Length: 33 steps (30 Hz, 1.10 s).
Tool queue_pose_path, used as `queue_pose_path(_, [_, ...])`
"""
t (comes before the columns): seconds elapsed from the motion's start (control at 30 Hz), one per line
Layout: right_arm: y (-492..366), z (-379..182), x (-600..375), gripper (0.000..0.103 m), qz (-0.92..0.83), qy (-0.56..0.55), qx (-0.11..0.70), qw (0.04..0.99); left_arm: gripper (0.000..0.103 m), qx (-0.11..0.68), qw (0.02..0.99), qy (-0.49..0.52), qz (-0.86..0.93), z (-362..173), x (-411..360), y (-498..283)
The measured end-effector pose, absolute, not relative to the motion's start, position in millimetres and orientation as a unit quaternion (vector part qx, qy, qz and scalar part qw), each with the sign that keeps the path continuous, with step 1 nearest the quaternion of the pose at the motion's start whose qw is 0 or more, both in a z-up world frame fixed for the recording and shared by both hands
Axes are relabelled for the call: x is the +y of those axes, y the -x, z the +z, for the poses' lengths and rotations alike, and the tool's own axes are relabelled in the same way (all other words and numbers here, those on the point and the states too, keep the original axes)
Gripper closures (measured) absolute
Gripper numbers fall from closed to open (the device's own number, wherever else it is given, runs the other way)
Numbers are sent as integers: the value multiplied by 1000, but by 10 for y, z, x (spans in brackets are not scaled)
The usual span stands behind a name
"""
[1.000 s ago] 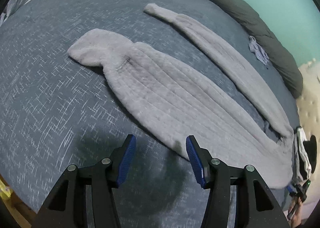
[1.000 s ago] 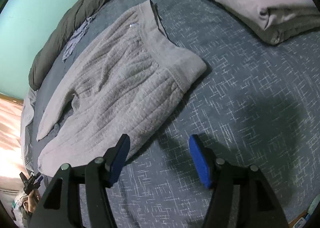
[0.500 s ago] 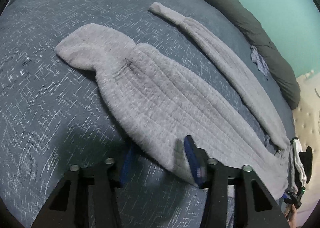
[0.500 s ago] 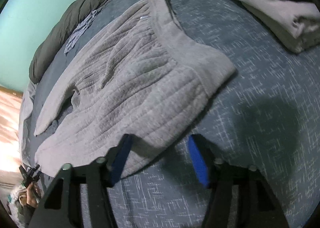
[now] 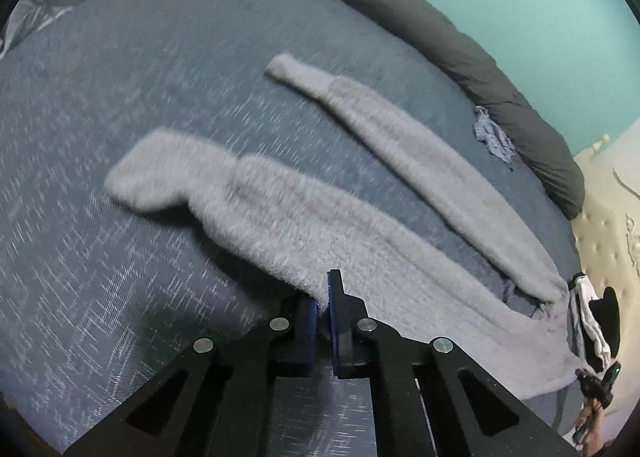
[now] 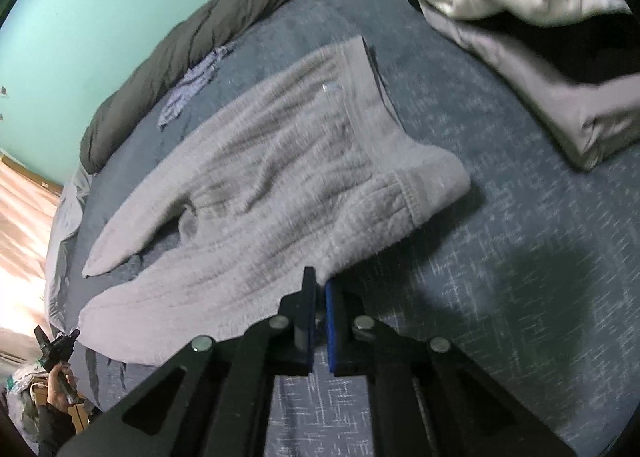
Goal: Fold clothes
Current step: 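Grasp the sweater end with the right tool while the left tool holds it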
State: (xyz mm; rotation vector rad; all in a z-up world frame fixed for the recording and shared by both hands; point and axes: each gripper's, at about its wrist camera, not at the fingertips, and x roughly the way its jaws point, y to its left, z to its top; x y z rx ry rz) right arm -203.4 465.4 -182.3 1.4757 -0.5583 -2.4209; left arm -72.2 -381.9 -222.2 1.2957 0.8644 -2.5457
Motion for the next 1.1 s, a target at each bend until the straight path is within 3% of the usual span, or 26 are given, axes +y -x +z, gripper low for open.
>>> queue_pose_path(0.5, [2969,-1156,4415,100,-860,-463,-170,129,99,234,88,-411,-877,-1456,-3813,1593])
queue_pose_path(1.1, [4471,-1332,4087,100,-866,-477,-123,88,99,196,113,-458,-859,-1663,-3792,3209])
